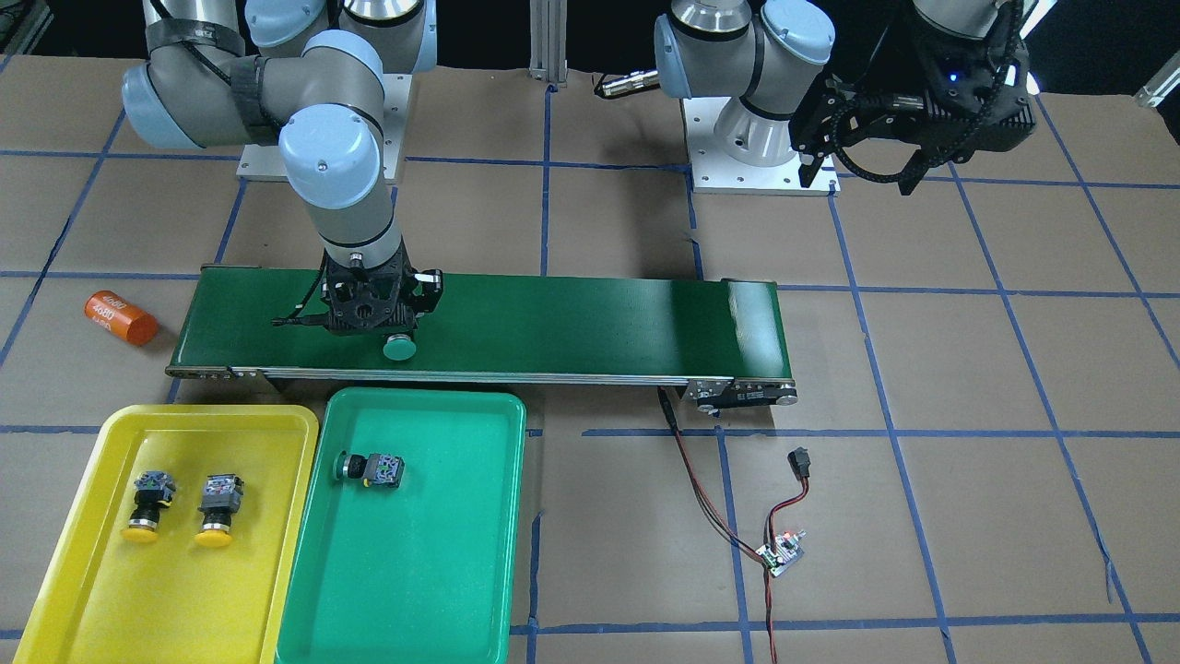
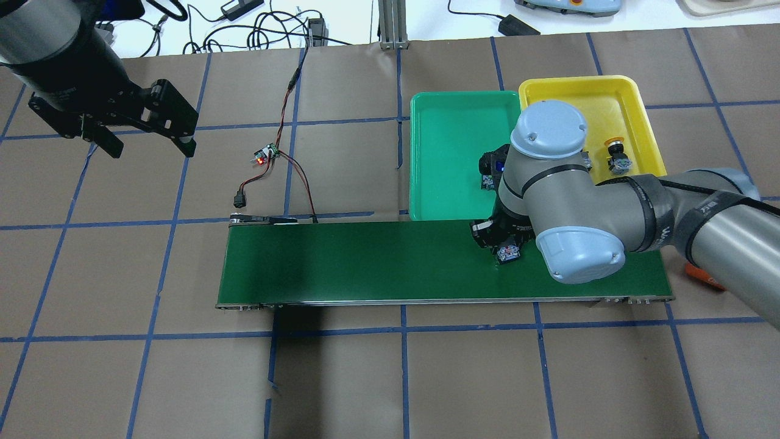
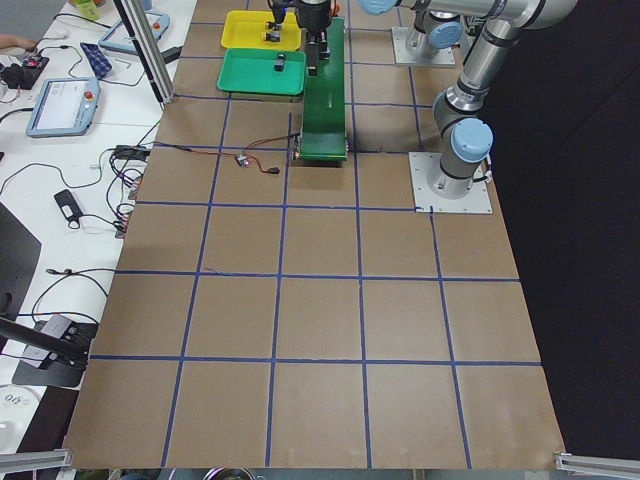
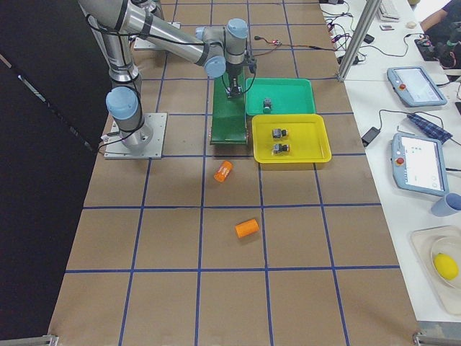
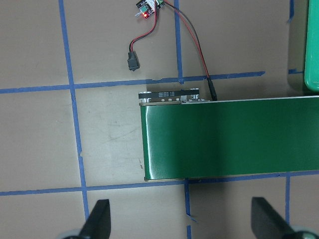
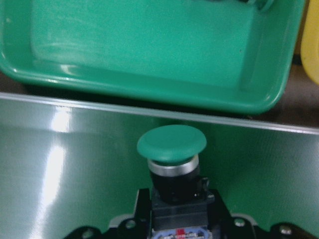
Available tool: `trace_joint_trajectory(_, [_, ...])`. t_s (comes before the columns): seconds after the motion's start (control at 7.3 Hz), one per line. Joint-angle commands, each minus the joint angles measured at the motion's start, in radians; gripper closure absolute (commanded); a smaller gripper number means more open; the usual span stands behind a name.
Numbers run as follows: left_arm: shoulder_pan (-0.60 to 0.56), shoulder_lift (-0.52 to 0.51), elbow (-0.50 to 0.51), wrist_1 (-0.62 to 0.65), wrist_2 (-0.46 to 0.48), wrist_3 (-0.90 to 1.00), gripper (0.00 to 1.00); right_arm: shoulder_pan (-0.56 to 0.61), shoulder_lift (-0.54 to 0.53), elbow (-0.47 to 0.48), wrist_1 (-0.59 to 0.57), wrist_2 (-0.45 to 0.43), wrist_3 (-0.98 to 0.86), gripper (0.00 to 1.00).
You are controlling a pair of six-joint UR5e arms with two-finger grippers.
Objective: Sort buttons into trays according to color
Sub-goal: 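Lower right gripper to belt end and grasp green-capped button, then drop green-capped button into green tray and open right gripper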
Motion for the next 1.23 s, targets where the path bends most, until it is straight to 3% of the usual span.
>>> trace_joint_trajectory(0.0, [-0.001, 0.001, 0.000, 0.000, 0.000, 0.000, 0.00, 0.004, 0.116, -0.180, 0.000, 0.007, 0.011, 0.73])
trace_joint_trajectory(0.27, [-0.001, 0.001, 0.000, 0.000, 0.000, 0.000, 0.00, 0.034, 0.273, -0.444, 0.084, 0.002, 0.014, 0.66])
trace_joint_trajectory(0.41, [-0.001, 0.001, -0.002, 0.000, 0.000, 0.000, 0.00, 0.034, 0.302, -0.504, 0.126, 0.005, 0.014, 0.50])
trace_joint_trajectory(0.55, [-0.001, 0.000, 0.000, 0.002, -0.001, 0.000, 0.00, 0.033, 0.310, -0.506, 0.126, 0.012, 0.014, 0.13])
trace_joint_trajectory(0.69, [0.000, 0.000, 0.000, 0.002, 0.000, 0.000, 0.00, 0.033, 0.310, -0.506, 0.126, 0.016, 0.014, 0.02])
trace_joint_trajectory(0.96, [-0.001, 0.000, 0.000, 0.002, -0.001, 0.000, 0.00, 0.022, 0.295, -0.522, 0.138, 0.016, 0.003, 0.00])
trace_joint_trajectory(1.1, [-0.001, 0.000, 0.001, 0.002, -0.001, 0.000, 0.00, 0.024, 0.249, -0.534, 0.199, 0.012, 0.002, 0.00])
